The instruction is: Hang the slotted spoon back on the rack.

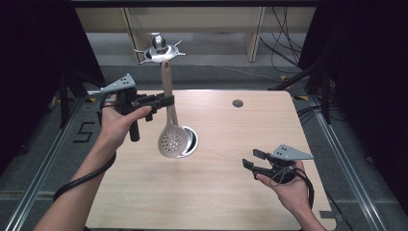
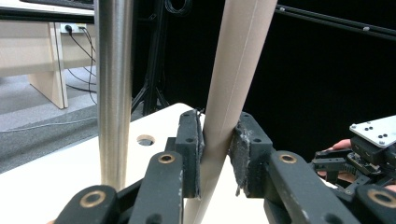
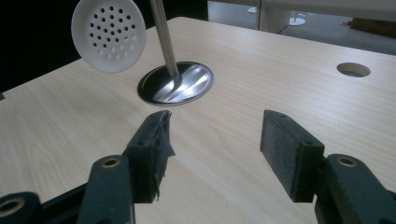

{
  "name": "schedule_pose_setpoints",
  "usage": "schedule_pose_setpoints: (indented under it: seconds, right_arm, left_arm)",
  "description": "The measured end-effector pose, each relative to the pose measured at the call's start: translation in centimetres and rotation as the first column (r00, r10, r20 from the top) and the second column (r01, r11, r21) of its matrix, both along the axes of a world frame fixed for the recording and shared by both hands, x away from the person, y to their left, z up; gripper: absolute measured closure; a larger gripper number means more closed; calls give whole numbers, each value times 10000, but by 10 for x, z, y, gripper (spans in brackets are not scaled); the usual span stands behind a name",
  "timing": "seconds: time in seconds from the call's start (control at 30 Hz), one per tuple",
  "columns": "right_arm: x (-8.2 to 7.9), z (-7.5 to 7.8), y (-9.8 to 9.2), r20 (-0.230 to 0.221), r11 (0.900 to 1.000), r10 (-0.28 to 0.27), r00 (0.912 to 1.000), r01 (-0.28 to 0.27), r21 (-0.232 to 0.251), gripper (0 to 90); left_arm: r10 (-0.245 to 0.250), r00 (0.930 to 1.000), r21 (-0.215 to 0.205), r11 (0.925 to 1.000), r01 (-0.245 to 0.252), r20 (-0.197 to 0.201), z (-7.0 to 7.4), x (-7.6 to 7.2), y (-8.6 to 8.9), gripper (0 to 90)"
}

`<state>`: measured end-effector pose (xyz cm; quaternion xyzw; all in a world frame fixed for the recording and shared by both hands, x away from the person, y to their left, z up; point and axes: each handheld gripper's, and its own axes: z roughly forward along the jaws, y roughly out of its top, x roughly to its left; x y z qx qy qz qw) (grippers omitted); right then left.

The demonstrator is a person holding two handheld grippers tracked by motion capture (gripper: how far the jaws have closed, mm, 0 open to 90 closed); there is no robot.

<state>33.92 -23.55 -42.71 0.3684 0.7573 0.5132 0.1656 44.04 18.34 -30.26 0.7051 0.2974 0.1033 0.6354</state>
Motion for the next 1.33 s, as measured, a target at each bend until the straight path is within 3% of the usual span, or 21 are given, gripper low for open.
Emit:
schedule_pose_setpoints:
  seconds: [0.17,0.27,0.3,0.5,0.57,0.67,0.77,0.8,0.83,0.87,0.9,0.93,0.97,1.03,1.1,1.13,1.17,1.23,1.27,1.3,1.33]
  right_arm:
    - [-1,0,0,53,9999,-98,9999,98,34,431]
    - [-2,0,0,-203,9999,-86,9998,88,81,431]
    - [-1,0,-1,-2,10000,-24,10000,24,-48,431]
    - [-1,-1,0,-165,9998,11,9999,-8,196,430]
    - [-1,-1,-1,82,10000,5,10000,-5,15,430]
    - [0,-2,-1,143,10000,16,9999,-15,-60,430]
    - [0,-2,-1,134,10000,2,9999,-1,-50,430]
    - [-1,-1,-1,33,10000,-20,10000,20,-47,430]
    - [-1,-1,-2,35,10000,-26,10000,27,-43,429]
    - [-3,-1,0,-261,9997,-105,9996,110,215,429]
    - [-4,0,-1,-298,9998,-205,9993,207,58,429]
    - [-1,-1,-3,66,9999,-133,9999,133,-34,428]
    - [-2,0,-3,-133,9999,-135,9998,135,26,428]
    - [-3,-2,-4,-116,9999,-142,9998,143,59,423]
    - [-3,-3,-4,-38,9996,-252,9997,252,91,423]
    - [-4,-3,-6,-364,9998,-212,9991,214,53,422]
    - [-3,-4,-8,-205,9998,-167,9997,165,-90,422]
    - [-2,-5,-9,-200,9997,-213,9996,210,-124,422]
    - [-3,-6,-9,-368,9995,-287,9989,281,-144,421]
    - [-1,-7,-10,-312,9997,-120,9994,114,-197,421]
    - [-1,-8,-10,-208,9997,-173,9996,169,-203,420]
  left_arm:
    - [138,9999,-27,9999,-138,-16,-1,0,0,727]
    - [216,9998,-10,9998,-215,13,-1,0,0,726]
    - [259,9997,23,9997,-259,37,-1,0,0,724]
    - [527,9985,165,9985,-530,175,-1,0,0,718]
    - [629,9977,178,9978,-633,246,-2,-1,0,710]
    - [830,9955,221,9962,-840,464,-1,-3,2,655]
    - [1090,9907,377,9930,-1123,819,-1,-9,4,511]
    - [1205,9879,499,9908,-1258,982,-2,-12,5,511]
    - [1367,9838,646,9873,-1448,1160,-4,-15,7,477]
    - [1541,9794,776,9832,-1650,1303,-6,-20,9,450]
    - [1688,9756,850,9797,-1818,1405,-9,-24,11,427]
    - [1753,9736,995,9766,-1907,1461,-14,-30,14,407]
    - [1811,9723,1098,9740,-1981,1476,-20,-36,16,390]
    - [1870,9674,1514,9652,-2132,1706,-35,-49,23,346]
    - [1989,9661,1897,9548,-2289,1644,-57,-64,31,331]
    - [2193,9676,2324,9416,-2436,1254,-87,-81,41,307]
    - [2193,9676,2324,9416,-2436,1254,-87,-81,41,301]
    - [2531,9625,2672,9249,-2704,979,-120,-97,51,301]
    - [2857,9558,2991,9081,-2931,694,-135,-105,55,304]
    - [2874,9556,3398,8940,-2921,653,-149,-110,58,313]
    - [2800,9590,3737,8858,-2753,426,-157,-115,61,319]
